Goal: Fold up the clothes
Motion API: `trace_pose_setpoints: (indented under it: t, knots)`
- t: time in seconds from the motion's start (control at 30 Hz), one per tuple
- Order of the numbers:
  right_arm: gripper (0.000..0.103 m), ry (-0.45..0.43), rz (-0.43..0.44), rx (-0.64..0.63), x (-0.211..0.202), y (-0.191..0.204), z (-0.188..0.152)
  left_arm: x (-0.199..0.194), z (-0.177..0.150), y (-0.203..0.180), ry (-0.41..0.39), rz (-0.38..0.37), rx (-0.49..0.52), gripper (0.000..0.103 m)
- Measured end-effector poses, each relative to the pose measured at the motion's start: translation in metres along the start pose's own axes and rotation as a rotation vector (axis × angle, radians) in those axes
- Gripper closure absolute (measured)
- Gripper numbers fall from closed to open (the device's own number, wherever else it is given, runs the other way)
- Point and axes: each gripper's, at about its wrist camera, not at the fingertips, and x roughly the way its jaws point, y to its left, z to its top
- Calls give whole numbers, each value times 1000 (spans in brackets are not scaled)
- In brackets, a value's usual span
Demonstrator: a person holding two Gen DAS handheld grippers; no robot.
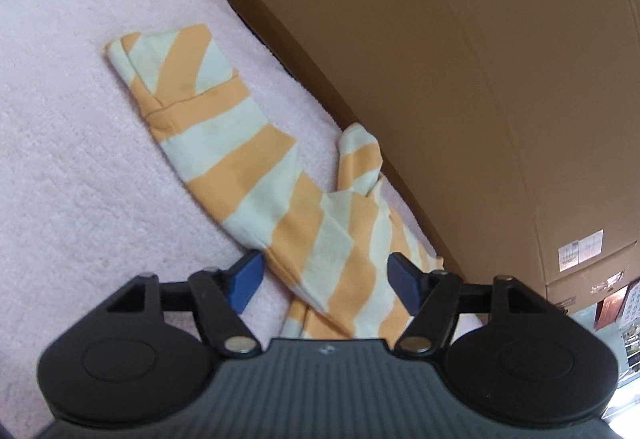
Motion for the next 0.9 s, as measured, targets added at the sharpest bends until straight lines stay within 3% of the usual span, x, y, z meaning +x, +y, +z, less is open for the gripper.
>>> trace_pose_setpoints:
  t: [0.07,0.1,0.23,0.33,0.43,0.47,0.5,0.57,0.73,0.9]
  knots:
    - [92,-6,-2,6,0,0,0,4,0,-3,-8,-17,-19,10]
    - [92,-9,-2,10,-1,-1,1,5,-1,-5,-9,-13,-12,9]
    - [88,-16,-9,19,-1,-2,1,0,-7,-7,26,-28,-49,10]
    - [87,-17,-6,29,0,-4,1,1,-9,-7,0,-18,-58,15]
    - [87,-20,-6,33,3,-5,2,8,-8,-5,-29,-20,-42,32]
    - [87,-24,-8,31,4,-4,2,10,-8,-3,-29,-24,-43,46]
    - [87,-30,-12,28,3,-3,2,13,-7,1,-10,-36,-57,73]
    - [88,-43,-19,26,2,-2,1,22,-6,11,46,-67,-113,99]
    - [96,-56,-31,14,-2,2,-2,14,-1,2,13,-77,-65,100]
    - [97,-70,-37,-3,-9,6,2,2,17,-29,-35,-119,21,103]
